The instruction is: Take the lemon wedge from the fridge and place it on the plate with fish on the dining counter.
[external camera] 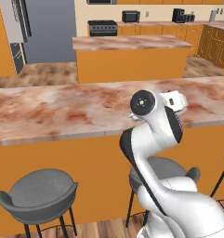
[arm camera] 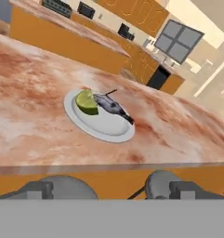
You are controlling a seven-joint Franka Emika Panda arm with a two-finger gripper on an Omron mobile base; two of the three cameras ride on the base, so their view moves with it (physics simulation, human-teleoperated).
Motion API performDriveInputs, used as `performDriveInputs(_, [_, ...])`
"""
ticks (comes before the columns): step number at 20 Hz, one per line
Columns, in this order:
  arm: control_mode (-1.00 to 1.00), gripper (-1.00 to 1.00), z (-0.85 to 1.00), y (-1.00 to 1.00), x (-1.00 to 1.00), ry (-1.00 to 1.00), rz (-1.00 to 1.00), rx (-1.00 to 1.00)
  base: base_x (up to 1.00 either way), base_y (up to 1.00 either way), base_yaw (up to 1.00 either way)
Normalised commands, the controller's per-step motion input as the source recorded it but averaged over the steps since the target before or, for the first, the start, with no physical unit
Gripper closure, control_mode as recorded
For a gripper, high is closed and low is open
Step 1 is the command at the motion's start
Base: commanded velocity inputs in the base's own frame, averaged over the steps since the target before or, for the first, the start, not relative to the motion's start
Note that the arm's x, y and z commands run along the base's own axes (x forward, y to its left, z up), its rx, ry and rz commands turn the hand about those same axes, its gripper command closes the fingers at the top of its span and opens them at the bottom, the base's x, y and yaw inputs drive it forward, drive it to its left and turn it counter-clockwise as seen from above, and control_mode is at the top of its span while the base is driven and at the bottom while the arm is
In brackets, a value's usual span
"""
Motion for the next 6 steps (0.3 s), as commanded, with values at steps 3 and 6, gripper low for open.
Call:
performDriveInputs(3, [-1.00,-1.00,0.05,0.05,-0.45,-0.24,0.04,0.00,0.00,0.00,0.00])
performDriveInputs(6, [-1.00,-1.00,0.11,0.69,-0.95,-0.45,0.24,-0.11,0.00,0.00,0.00])
